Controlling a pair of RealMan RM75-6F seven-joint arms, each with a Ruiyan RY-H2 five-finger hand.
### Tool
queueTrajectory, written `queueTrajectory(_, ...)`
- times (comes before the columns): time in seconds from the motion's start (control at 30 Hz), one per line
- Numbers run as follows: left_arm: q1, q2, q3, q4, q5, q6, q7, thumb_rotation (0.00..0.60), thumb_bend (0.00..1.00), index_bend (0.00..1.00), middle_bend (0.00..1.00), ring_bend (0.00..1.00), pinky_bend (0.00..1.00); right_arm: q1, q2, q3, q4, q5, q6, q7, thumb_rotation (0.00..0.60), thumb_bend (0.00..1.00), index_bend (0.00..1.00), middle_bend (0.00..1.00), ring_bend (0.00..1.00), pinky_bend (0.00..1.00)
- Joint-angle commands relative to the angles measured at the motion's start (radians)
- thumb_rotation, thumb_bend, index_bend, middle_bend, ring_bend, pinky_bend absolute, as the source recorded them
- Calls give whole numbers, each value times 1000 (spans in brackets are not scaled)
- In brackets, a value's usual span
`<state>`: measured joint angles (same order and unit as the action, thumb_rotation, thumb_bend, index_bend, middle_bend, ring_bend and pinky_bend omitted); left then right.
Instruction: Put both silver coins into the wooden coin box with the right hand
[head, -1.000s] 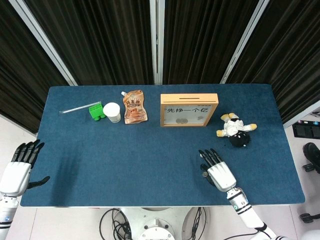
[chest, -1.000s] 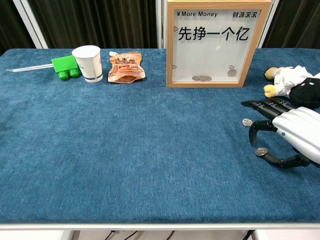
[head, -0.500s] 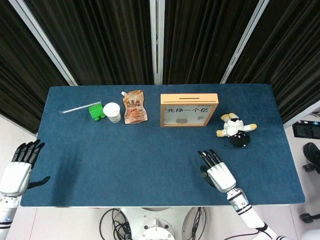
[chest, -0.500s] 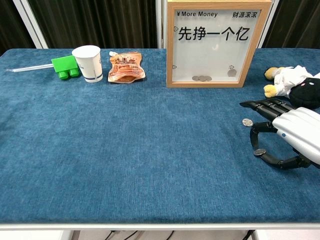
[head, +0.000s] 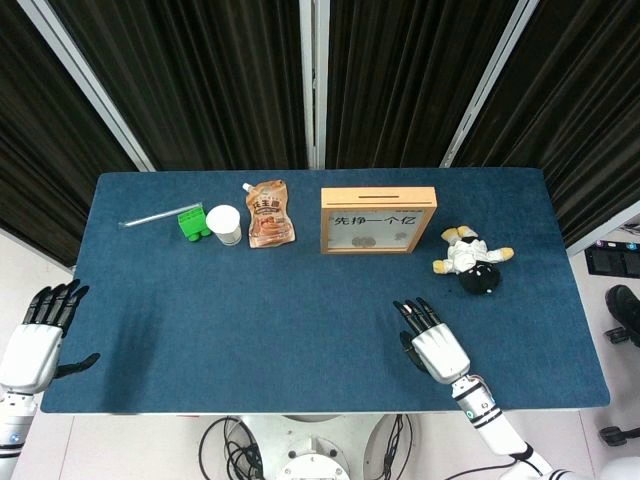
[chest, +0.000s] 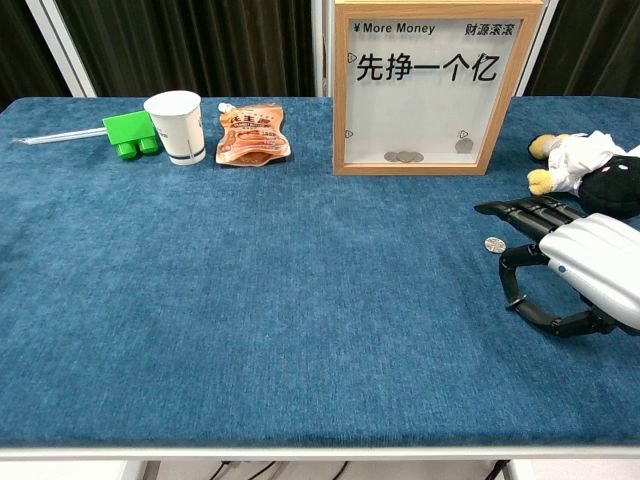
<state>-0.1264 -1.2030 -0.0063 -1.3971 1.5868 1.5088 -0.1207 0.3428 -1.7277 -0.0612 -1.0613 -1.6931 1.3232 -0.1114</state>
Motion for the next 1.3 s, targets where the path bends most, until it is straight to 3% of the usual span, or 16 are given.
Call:
queueTrajectory(0.03, 0, -1, 0, 1, 0, 0, 0, 600, 29, 43, 0, 0, 0, 2, 0, 2, 0, -4, 8, 7, 600, 374, 627, 49, 0, 0)
queueTrajectory(0.4, 0, 0, 1, 1, 2, 0, -2, 600, 29, 44, 0, 0, 0, 4, 47, 28, -54, -30, 98, 34, 600, 385, 687, 62, 0, 0)
queueTrajectory(0.6, -1, 1, 1, 0, 9, 6, -5, 600, 30, 43, 0, 0, 0, 52, 168, 136, -236, -56, 190, -17, 600, 386, 700, 63, 0, 0)
queueTrajectory(0.87, -2, 3, 2, -3, 11, 6, -5, 600, 30, 43, 0, 0, 0, 149, 317, 313, -504, -15, 155, -139, 600, 396, 717, 63, 0, 0)
queueTrajectory(1.17, -4, 11, 1, -17, 12, 4, 1, 600, 28, 44, 0, 0, 0, 296, 335, 487, -515, 192, -14, -224, 600, 393, 745, 64, 0, 0)
queueTrajectory(1.3, -7, 12, 0, -20, 11, 1, 4, 600, 27, 44, 0, 0, 0, 350, 337, 530, -512, 322, -112, -275, 600, 392, 751, 64, 0, 0)
